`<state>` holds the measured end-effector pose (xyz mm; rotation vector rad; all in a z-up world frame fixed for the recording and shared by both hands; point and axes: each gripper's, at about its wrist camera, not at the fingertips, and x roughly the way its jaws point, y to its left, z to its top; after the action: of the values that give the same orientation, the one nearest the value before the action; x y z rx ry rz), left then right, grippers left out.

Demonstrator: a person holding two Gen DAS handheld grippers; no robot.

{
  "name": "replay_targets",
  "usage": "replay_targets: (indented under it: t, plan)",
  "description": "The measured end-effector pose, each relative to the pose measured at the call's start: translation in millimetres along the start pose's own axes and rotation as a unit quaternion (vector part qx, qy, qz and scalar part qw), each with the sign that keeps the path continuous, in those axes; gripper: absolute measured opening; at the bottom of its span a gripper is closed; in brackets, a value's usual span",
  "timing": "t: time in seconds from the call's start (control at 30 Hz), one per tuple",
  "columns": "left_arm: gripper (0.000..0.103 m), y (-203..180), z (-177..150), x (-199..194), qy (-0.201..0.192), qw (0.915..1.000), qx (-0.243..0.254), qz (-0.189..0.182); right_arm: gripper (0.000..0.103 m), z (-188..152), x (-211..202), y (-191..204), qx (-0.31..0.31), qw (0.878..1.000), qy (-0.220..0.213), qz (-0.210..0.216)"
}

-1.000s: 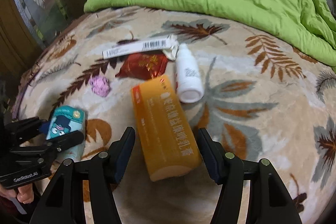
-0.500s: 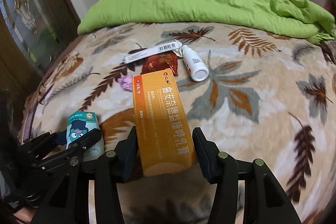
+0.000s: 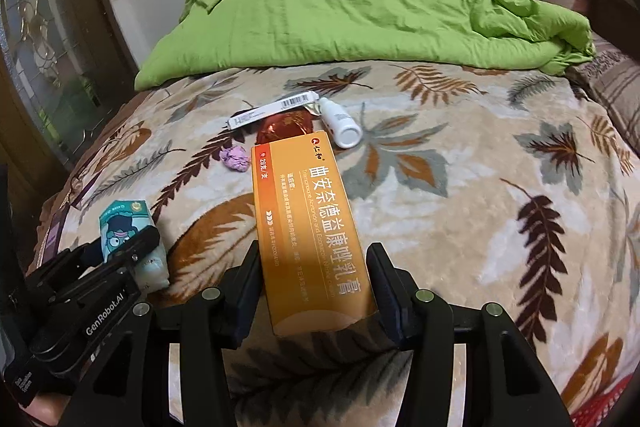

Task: Collect trash
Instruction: 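Lift the orange box with the right tool while the left tool holds the packet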

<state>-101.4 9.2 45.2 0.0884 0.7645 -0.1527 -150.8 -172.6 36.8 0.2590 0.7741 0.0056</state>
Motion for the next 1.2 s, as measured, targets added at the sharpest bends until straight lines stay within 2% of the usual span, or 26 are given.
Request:
replay_targets:
  t: [0.3,1.03,1.13,1.2]
  plan:
    - [0.038,-1.1,-2.0,-4.4,-0.011,0.9999,0.006,0.004,0.056,-1.1,-1.5,-2.1,0.004,1.000,-0.004,-0.007]
    - [0.038,-2.0,-1.8,-3.4,-0.008,0.9999,0.002,-0.009,0.056,-1.6,-2.4,-2.6,0.006,1.000,-0.007,-0.007]
    - [0.038,-4.0,-0.3,-2.4,-0.003,0.9996,0.001,-0.030,0.056,-0.6,-9.0,-4.9,0.015,1.000,-0.014,-0.001]
    - [0.038,-9.1,-0.2,-2.7,0.008,0.9979,0.008,-0.064,0.056,-1.6,-20.9,-9.1,0.016,1.000,-0.019,0.000]
